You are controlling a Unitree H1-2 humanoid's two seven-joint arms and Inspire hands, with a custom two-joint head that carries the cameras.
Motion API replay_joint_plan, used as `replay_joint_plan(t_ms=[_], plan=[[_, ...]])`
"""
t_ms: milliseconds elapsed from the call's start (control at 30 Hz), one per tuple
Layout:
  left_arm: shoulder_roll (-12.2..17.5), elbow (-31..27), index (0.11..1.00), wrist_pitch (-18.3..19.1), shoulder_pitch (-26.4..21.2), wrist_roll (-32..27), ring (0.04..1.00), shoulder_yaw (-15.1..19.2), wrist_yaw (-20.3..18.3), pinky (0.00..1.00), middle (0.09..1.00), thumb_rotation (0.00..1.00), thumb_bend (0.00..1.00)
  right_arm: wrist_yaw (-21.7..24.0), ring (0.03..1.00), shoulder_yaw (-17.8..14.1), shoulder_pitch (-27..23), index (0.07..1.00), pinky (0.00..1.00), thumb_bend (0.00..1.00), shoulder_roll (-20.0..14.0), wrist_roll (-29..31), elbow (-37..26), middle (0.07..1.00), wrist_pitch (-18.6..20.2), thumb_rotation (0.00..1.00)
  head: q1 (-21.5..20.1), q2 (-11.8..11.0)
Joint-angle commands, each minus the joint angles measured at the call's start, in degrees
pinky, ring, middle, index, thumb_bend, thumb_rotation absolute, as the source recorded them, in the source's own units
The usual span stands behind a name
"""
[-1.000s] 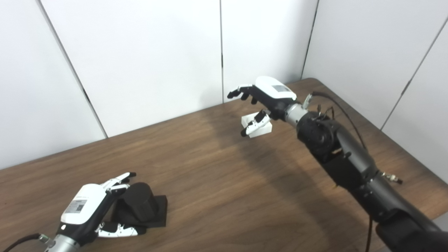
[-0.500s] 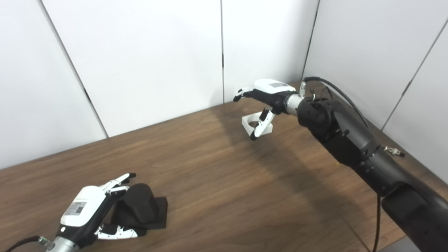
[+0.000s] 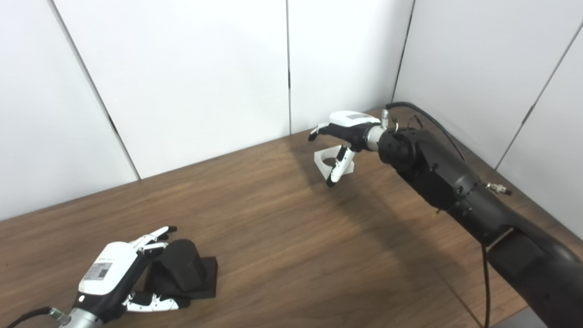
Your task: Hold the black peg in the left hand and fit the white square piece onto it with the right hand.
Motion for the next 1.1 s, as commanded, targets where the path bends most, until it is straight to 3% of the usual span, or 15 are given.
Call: replay_joint_plan(t_ms=[0,133,433,733,1067], plan=[[0.87,2.04,0.491,-0.69,5.15,2.92,0.833,-3.74,-7.55,0.70,0.902,0.06,0.52,-0.02,0.938,0.23,-3.79,0.859,0.85,0.93,-0.55,-1.27,0.09,0.953,1.04,0.23,-0.08,0.06],[0.87,2.24,0.491,-1.18,5.20,2.54,0.835,-3.73,-7.43,0.68,0.900,0.06,0.52,0.11,0.920,1.79,-4.72,0.862,0.83,0.94,-0.32,-2.09,1.91,0.949,1.04,0.23,0.07,0.19],[1.11,1.47,0.491,-0.91,5.56,2.73,0.840,-3.85,-7.78,0.70,0.905,0.06,0.52,-1.45,0.928,1.42,-5.34,0.854,0.85,0.92,1.08,-1.49,4.90,0.936,0.93,0.18,0.19,0.56],[1.06,0.86,0.491,-0.42,5.72,2.58,0.824,-3.89,-8.25,0.68,0.892,0.06,0.52,-1.54,0.904,1.65,-5.37,0.859,0.82,0.92,0.50,-1.83,6.18,0.935,1.38,0.21,0.04,0.69],[1.33,-0.21,0.490,0.15,5.87,2.32,0.827,-3.82,-8.91,0.70,0.895,0.06,0.52,-2.34,0.912,1.17,-5.08,0.859,0.85,0.90,0.37,-1.07,7.97,0.932,1.67,0.16,0.33,1.05]])
